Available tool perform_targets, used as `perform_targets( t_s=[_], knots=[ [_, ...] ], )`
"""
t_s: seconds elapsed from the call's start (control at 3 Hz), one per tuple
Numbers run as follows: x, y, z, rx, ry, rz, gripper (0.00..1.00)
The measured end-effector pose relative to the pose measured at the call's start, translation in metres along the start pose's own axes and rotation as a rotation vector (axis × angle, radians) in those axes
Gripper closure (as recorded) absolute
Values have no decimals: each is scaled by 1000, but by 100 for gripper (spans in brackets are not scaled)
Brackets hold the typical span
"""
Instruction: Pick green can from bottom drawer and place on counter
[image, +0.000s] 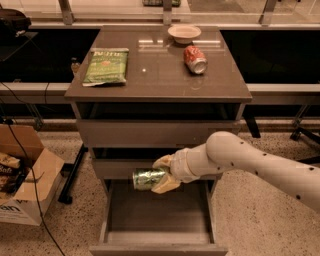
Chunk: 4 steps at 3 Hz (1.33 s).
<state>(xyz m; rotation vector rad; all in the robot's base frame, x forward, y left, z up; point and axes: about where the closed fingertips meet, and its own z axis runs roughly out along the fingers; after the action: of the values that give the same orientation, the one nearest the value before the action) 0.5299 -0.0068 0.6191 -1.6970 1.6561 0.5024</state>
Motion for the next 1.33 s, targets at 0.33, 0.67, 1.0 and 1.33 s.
perform_targets(
  t_s=[0.33,0.67,1.0,1.33],
  knots=[
    [-24,-19,-27,50,30,-69,100],
    [-58,-36,-53,97,44,-156,100],
    [-110,-55,-78,130,62,-287,100],
    [-154,-71,-91,140,64,-385,100]
  ],
)
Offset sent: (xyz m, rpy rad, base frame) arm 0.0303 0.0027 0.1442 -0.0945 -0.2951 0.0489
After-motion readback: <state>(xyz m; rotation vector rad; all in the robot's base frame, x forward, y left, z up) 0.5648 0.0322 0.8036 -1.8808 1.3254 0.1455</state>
